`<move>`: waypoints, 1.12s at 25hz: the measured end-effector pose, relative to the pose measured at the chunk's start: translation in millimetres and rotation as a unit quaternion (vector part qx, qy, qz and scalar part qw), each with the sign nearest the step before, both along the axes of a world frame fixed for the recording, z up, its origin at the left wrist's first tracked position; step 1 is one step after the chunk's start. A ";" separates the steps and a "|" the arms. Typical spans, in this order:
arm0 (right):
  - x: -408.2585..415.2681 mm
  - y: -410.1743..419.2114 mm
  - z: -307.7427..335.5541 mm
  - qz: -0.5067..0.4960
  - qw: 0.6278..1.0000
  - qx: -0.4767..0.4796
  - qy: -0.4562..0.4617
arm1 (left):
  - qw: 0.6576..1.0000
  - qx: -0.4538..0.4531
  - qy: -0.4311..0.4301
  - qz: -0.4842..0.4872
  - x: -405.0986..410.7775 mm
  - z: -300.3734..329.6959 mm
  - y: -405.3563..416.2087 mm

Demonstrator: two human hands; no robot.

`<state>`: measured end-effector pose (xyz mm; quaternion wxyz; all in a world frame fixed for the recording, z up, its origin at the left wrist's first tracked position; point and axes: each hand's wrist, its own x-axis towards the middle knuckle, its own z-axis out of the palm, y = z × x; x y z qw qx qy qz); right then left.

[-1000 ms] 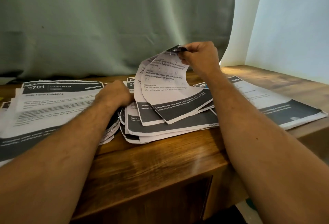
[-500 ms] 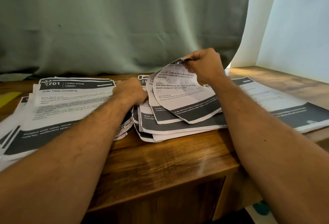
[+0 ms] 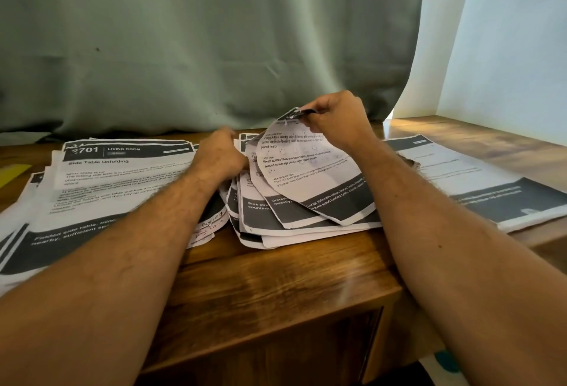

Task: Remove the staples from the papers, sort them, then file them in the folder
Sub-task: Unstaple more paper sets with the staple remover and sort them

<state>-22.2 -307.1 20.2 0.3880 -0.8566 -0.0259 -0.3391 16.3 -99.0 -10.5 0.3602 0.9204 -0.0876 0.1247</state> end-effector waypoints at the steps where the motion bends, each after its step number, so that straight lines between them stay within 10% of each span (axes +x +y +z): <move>1: 0.5 0.3 -0.6 -0.002 1.000 -0.002 0.000 | 1.000 0.017 0.012 0.001 -0.8 -0.2 0.1; 13: 7.4 -0.7 -5.7 -0.015 1.000 0.008 0.014 | 0.984 -0.125 0.127 0.007 0.6 2.7 0.2; 28: 2.7 3.7 -2.0 -0.040 0.998 -0.043 -0.031 | 0.991 -0.126 -0.037 -0.001 -7.9 6.8 -0.1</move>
